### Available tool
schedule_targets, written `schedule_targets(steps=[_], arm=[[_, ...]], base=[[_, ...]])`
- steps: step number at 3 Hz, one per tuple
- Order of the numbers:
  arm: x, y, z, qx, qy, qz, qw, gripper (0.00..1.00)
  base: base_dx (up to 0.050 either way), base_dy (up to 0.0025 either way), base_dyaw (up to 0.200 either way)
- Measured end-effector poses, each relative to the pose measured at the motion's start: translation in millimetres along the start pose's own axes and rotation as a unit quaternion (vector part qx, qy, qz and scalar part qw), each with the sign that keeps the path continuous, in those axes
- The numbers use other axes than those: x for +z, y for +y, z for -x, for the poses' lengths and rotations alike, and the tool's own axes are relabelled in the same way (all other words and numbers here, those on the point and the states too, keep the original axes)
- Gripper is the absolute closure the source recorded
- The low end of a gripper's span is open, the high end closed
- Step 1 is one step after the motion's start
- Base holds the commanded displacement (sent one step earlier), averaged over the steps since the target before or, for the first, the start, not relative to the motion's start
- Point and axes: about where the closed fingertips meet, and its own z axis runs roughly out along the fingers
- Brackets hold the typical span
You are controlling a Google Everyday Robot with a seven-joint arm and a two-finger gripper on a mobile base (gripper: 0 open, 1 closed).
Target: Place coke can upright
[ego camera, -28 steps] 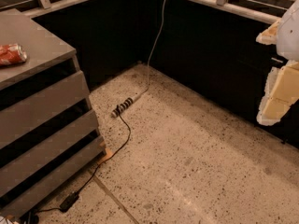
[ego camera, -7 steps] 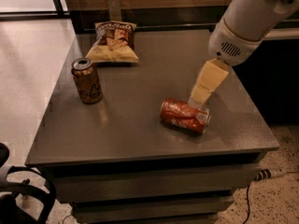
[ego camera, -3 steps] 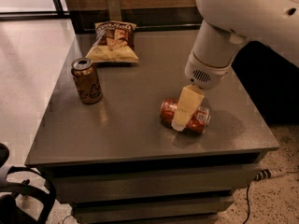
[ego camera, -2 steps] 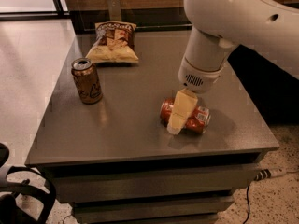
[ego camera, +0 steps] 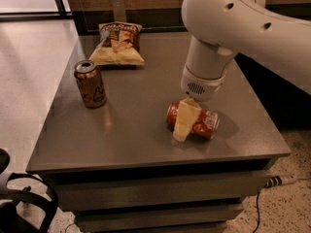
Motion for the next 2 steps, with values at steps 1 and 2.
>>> schedule_targets(steps=[1,2], arm=[[-1.2,0.3,-0.3,0.000,-0.001,-0.002,1.0000,0.41],[-1.6,0.6,-0.3,0.000,-0.002,-0.003,1.0000,0.64]], base=[[0.000,0.00000,0.000],[0.000,0.00000,0.000]])
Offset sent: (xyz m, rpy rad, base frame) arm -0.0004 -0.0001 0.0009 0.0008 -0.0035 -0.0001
